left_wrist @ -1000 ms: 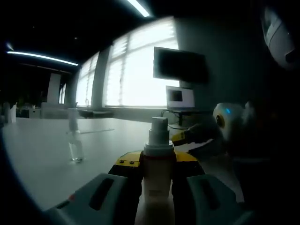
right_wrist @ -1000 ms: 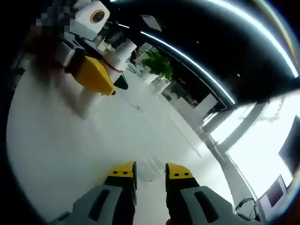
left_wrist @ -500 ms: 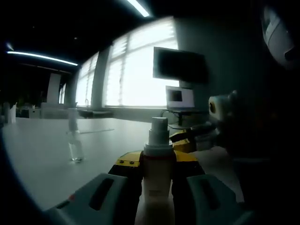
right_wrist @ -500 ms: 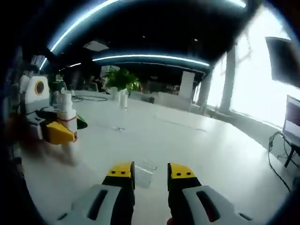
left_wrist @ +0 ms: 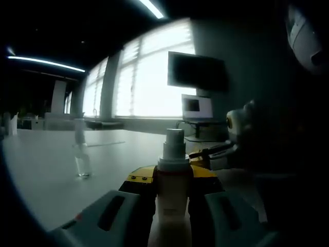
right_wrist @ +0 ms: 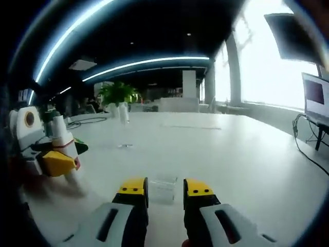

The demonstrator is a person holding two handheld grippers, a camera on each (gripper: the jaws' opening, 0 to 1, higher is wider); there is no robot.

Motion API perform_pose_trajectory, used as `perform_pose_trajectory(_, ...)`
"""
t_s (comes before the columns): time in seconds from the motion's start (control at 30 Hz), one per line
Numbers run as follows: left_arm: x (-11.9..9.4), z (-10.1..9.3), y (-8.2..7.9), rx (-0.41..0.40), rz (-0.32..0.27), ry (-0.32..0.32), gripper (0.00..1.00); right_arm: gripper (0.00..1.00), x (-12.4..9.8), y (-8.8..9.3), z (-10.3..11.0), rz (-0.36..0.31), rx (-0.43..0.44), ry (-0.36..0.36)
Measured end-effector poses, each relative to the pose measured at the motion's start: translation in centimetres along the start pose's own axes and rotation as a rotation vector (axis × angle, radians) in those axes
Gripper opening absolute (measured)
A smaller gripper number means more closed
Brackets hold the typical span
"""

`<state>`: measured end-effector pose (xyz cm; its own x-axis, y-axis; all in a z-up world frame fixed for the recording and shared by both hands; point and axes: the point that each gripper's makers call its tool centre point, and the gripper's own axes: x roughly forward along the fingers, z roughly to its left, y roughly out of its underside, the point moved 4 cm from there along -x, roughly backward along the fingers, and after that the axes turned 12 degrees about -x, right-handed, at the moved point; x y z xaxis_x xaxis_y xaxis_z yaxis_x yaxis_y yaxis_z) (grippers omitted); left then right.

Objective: Clamp pump bottle remove cover press pump head put on cover

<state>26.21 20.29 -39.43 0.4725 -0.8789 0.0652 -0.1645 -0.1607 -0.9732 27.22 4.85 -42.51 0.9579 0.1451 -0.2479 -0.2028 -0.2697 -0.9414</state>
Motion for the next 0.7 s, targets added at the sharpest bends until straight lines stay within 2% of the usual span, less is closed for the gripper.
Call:
perform_pose_trajectory(0.23, -0.01, -0.07, -0.04, 0.001, 0.000, 0.001, 0.14, 0.16, 0.27, 0.45, 0.42, 0.022, -0.064, 0.001)
perform_pose_trajectory(0.5, 0.01, -0.03, -0.01, 0.001, 0.000, 0.001, 0.14, 0.16, 0.10, 0.01, 0.41, -0.001, -0.109, -0.008)
perform_pose_trajectory(0.7, 0.03, 0.02, 0.03, 0.001, 0.000, 0.000, 0.14, 0.15, -0.01, -0.15, 0.22, -0.014, -0.252, -0.010)
